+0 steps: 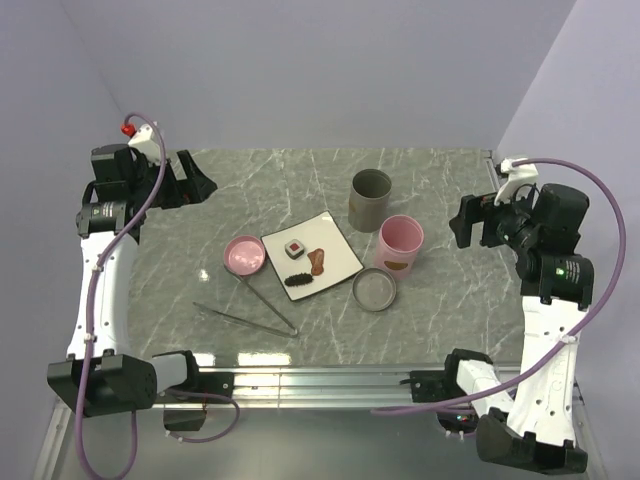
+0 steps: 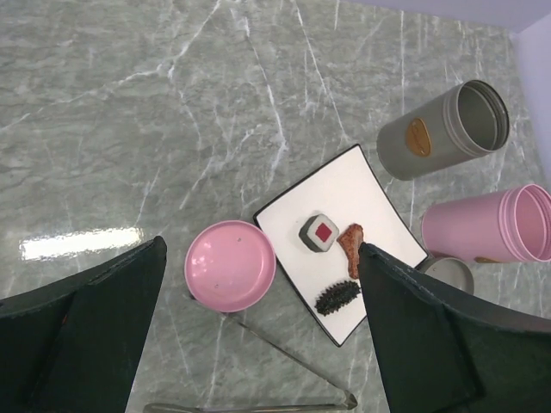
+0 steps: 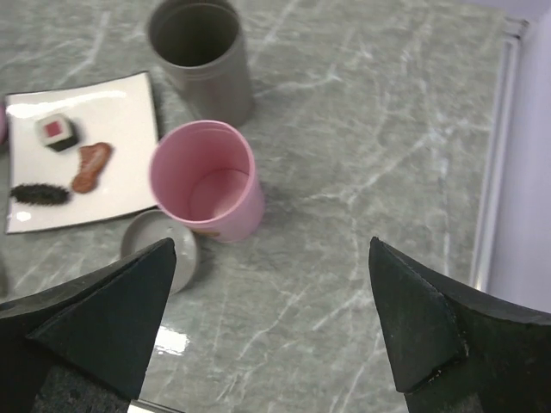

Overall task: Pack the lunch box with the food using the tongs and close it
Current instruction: Pick up the clamp at the center of the board.

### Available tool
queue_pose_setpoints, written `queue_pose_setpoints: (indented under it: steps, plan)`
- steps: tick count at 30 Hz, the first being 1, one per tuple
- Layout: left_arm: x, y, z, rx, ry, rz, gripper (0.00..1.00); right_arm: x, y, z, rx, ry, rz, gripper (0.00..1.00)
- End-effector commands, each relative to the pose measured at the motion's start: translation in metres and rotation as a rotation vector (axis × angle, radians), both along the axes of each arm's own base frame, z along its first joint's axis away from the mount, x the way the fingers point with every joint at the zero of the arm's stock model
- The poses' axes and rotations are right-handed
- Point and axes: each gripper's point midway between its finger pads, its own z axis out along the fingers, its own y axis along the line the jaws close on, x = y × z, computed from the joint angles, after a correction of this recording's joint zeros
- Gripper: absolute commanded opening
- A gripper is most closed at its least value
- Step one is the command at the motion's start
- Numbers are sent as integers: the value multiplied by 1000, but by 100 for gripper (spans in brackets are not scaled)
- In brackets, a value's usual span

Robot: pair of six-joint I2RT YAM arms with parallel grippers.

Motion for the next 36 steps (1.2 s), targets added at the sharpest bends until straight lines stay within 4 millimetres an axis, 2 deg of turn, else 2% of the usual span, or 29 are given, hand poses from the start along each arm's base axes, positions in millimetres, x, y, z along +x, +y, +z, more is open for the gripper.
queue_pose_setpoints:
  steps: [1, 5, 8, 9, 12, 14, 15, 16, 18, 19, 20, 22, 23, 24, 25, 26, 27, 28, 29, 30, 31, 34, 35, 36]
  plan:
    - [7, -4, 17, -13, -67, -36, 99, 3, 21, 25, 20, -84, 135, 100]
    - [11, -4, 15, -13, -50, -66, 99, 10, 40, 25, 61, -62, 224, 98]
    - [12, -2, 17, -30, -46, -79, 99, 18, 66, 24, 49, -51, 301, 98]
    - [12, -4, 19, -44, -48, -93, 99, 13, 87, 24, 45, -50, 377, 98]
    - [17, 6, 24, -70, -50, -56, 99, 19, 112, 25, 60, -50, 448, 98]
    - [19, 12, 27, -94, -51, -38, 99, 20, 136, 26, 56, -40, 521, 97]
    - [21, 20, 29, -100, -56, -13, 99, 21, 144, 27, 51, -39, 546, 97]
    - [22, 26, 32, -110, -57, 13, 99, 18, 164, 24, 46, -25, 605, 98]
    - [25, 38, 31, -115, -51, 57, 99, 22, 179, 30, 29, -54, 623, 96]
    - [26, 43, 32, -116, -52, 75, 100, 24, 192, 25, 24, -39, 651, 96]
    - [27, 49, 33, -117, -54, 95, 99, 20, 211, 29, 25, -55, 695, 96]
    - [27, 53, 36, -132, -61, 125, 99, 24, 233, 19, 10, -30, 719, 95]
    - [27, 56, 39, -134, -69, 132, 99, 18, 254, 19, 11, -36, 764, 94]
    - [26, 56, 41, -136, -78, 137, 99, 24, 265, 7, -9, -10, 757, 93]
    - [26, 56, 44, -141, -95, 143, 99, 25, 276, 5, -10, -15, 767, 93]
    - [23, 59, 49, -146, -114, 158, 100, 14, 294, 0, -3, -1, 804, 92]
    - [22, 59, 52, -160, -126, 166, 99, 13, 304, -6, -5, 11, 818, 91]
    - [21, 58, 49, -187, -119, 173, 99, 13, 319, -19, -15, 33, 834, 91]
    - [19, 59, 59, -180, -168, 166, 99, 12, 328, -29, -14, 50, 832, 91]
    - [18, 59, 60, -178, -183, 160, 99, 2, 344, -36, -18, 57, 861, 91]
    - [17, 58, 59, -169, -194, 155, 99, 4, 357, -51, -30, 72, 864, 91]
    - [16, 61, 66, -141, -198, 161, 99, -8, 387, -85, -93, 119, 902, 91]
    - [20, 62, 60, -140, -169, 151, 99, -10, 396, -87, -97, 117, 913, 92]
    - [17, 59, 53, -151, -119, 134, 99, -11, 404, -103, -115, 152, 920, 92]
